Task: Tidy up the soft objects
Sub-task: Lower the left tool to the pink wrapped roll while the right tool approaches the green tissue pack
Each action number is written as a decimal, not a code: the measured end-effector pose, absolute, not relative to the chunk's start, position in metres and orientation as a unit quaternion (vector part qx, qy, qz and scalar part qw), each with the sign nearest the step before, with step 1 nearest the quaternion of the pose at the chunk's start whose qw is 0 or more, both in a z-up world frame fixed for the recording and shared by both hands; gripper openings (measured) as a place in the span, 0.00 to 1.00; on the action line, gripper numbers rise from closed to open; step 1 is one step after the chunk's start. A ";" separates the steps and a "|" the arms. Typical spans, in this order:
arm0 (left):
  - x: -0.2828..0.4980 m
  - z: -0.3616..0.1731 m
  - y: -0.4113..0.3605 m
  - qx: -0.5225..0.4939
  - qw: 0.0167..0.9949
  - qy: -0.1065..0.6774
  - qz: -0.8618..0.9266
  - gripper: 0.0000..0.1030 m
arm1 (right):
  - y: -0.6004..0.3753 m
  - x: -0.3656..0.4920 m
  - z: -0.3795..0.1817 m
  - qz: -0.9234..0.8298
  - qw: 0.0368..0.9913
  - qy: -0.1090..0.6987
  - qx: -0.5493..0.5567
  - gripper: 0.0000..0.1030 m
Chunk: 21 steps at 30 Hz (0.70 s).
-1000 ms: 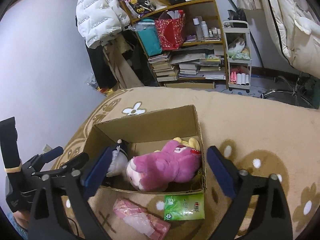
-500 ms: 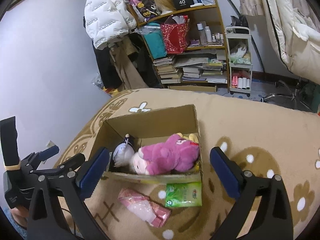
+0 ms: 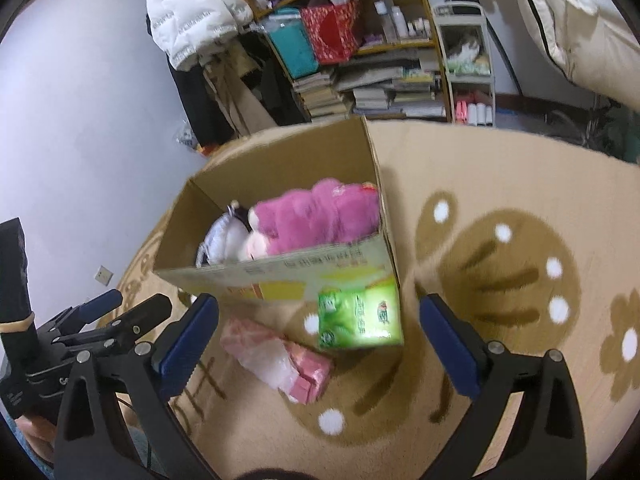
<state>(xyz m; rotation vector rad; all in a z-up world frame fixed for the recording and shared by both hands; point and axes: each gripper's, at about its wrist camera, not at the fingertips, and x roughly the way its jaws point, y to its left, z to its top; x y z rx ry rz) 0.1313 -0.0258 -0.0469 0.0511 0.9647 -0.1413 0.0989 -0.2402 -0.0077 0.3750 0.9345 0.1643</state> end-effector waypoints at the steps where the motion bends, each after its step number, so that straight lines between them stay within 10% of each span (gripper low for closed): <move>1: 0.131 -0.051 -0.028 0.026 0.881 0.466 -0.069 0.99 | -0.240 0.100 -0.011 0.078 0.871 0.451 0.179 1.00; 21: 0.152 -0.137 -0.038 0.015 0.840 0.539 -0.060 0.99 | -0.246 0.121 -0.086 0.063 0.829 0.515 0.208 0.86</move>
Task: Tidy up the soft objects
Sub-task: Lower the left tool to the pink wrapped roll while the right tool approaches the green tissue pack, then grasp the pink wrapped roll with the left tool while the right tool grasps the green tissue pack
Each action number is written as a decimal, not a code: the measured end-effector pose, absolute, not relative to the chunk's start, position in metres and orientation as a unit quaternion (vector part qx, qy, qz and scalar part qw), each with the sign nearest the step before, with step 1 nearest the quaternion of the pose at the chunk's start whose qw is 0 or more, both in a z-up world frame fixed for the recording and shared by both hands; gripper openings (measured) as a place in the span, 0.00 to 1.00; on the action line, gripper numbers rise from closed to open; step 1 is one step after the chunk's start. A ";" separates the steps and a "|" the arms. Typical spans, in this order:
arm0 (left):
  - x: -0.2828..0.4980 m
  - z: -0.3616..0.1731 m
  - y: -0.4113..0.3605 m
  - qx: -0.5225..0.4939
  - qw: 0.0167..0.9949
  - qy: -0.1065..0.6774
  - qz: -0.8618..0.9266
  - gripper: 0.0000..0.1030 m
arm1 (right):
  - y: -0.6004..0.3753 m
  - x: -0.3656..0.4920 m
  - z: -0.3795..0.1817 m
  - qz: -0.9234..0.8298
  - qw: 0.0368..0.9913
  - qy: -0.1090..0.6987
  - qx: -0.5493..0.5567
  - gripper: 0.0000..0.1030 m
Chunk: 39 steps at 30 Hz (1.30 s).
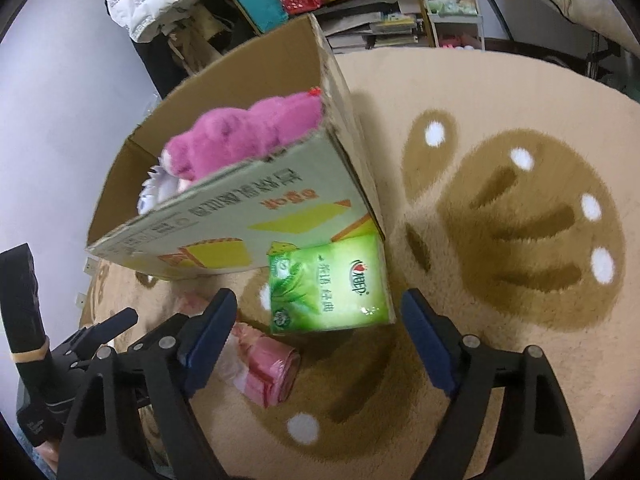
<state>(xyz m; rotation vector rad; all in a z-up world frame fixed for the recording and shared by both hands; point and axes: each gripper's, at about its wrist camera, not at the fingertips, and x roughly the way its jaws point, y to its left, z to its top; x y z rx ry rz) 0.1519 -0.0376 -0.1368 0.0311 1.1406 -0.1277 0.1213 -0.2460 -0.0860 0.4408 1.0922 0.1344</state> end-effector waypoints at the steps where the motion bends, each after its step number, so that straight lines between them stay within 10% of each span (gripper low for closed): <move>1: 0.153 -0.140 -0.038 0.014 0.839 0.541 -0.060 0.99 | -0.247 0.123 -0.090 0.063 0.828 0.517 0.209 0.86; 39: 0.172 -0.204 -0.066 0.042 0.825 0.562 -0.051 1.00 | -0.258 0.140 -0.107 0.068 0.826 0.515 0.217 0.82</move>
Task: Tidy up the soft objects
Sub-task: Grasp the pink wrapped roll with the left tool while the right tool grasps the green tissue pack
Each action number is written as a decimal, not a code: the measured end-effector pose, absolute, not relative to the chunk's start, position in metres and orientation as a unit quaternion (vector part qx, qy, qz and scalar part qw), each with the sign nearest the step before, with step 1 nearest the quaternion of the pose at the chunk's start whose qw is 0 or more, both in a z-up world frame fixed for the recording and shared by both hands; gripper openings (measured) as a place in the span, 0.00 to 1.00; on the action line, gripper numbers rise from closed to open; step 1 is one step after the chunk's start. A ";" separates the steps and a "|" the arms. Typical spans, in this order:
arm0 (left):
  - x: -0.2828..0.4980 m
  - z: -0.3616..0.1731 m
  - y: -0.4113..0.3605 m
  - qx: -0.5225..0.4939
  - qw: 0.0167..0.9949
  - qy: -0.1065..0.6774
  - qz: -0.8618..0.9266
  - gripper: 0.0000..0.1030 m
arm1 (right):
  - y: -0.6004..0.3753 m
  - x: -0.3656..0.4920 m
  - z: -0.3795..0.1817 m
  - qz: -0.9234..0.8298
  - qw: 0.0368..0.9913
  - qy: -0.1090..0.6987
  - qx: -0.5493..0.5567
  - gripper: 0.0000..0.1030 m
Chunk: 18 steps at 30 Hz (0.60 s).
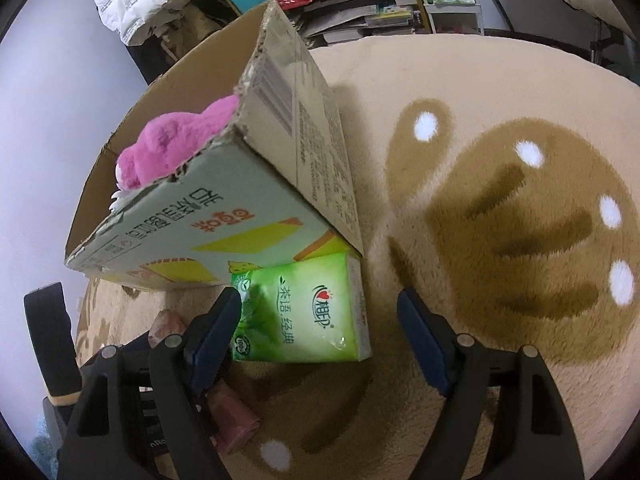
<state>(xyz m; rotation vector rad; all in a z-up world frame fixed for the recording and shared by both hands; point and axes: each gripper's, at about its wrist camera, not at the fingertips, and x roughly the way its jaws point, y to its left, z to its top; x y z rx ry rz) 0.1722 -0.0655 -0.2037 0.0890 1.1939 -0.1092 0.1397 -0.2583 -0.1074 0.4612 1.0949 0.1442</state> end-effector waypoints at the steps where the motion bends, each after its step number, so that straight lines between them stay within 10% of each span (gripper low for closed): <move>1: 0.173 -0.204 -0.065 0.034 0.823 0.564 -0.049 0.99 | -0.257 0.140 -0.107 0.067 0.827 0.517 0.213 0.82; 18: 0.153 -0.191 -0.048 0.028 0.817 0.572 -0.064 0.51 | -0.237 0.143 -0.110 0.065 0.829 0.530 0.167 0.89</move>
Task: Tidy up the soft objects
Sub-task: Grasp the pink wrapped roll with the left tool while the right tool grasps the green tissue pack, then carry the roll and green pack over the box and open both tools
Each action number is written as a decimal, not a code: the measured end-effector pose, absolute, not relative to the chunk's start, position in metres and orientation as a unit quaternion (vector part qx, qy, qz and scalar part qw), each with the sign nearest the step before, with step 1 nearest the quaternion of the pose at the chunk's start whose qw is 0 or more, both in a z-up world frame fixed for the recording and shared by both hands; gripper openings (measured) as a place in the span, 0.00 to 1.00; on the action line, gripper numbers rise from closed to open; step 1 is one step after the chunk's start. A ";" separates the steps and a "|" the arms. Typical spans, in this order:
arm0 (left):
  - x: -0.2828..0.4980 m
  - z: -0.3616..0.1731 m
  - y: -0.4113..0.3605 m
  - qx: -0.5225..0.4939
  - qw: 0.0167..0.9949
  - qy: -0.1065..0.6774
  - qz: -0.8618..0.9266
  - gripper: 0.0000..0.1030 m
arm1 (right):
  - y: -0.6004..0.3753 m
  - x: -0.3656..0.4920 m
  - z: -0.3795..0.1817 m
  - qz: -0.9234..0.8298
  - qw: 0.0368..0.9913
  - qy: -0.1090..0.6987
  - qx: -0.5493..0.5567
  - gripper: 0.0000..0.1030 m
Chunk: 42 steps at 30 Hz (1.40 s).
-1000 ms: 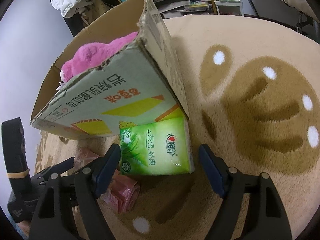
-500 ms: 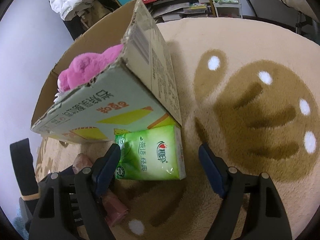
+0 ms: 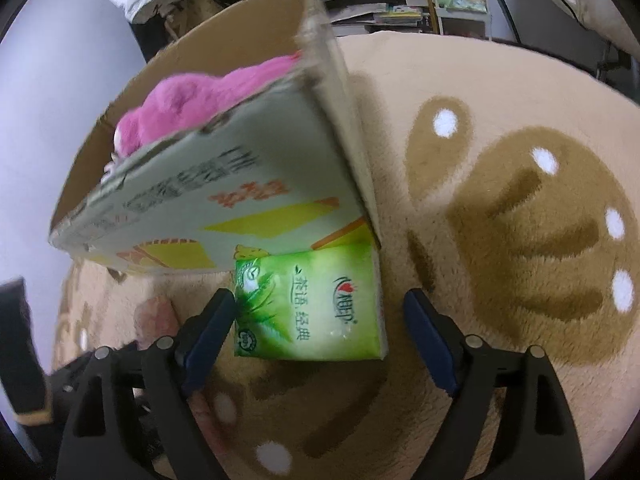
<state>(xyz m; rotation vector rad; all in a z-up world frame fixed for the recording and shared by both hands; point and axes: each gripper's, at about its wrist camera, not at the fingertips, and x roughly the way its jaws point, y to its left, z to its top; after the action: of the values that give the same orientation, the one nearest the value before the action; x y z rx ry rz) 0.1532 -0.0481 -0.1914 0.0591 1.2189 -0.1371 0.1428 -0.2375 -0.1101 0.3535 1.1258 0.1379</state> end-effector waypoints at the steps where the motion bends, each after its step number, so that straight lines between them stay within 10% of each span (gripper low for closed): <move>1: 0.153 -0.189 -0.040 0.016 0.817 0.573 -0.064 0.49 | -0.233 0.143 -0.111 0.067 0.829 0.532 0.157 0.89; 6: 0.153 -0.183 -0.026 0.005 0.818 0.571 -0.069 0.46 | -0.224 0.141 -0.110 0.039 0.841 0.525 0.122 0.77; 42: 0.111 -0.087 -0.026 0.034 0.878 0.474 -0.050 0.43 | -0.231 0.094 -0.047 0.049 0.872 0.467 0.135 0.76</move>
<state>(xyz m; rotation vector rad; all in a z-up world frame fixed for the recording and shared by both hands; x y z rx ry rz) 0.1109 -0.0258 -0.0875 0.0705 0.9887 -0.1034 0.0937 -0.2313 -0.0472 0.2826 0.9763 0.1015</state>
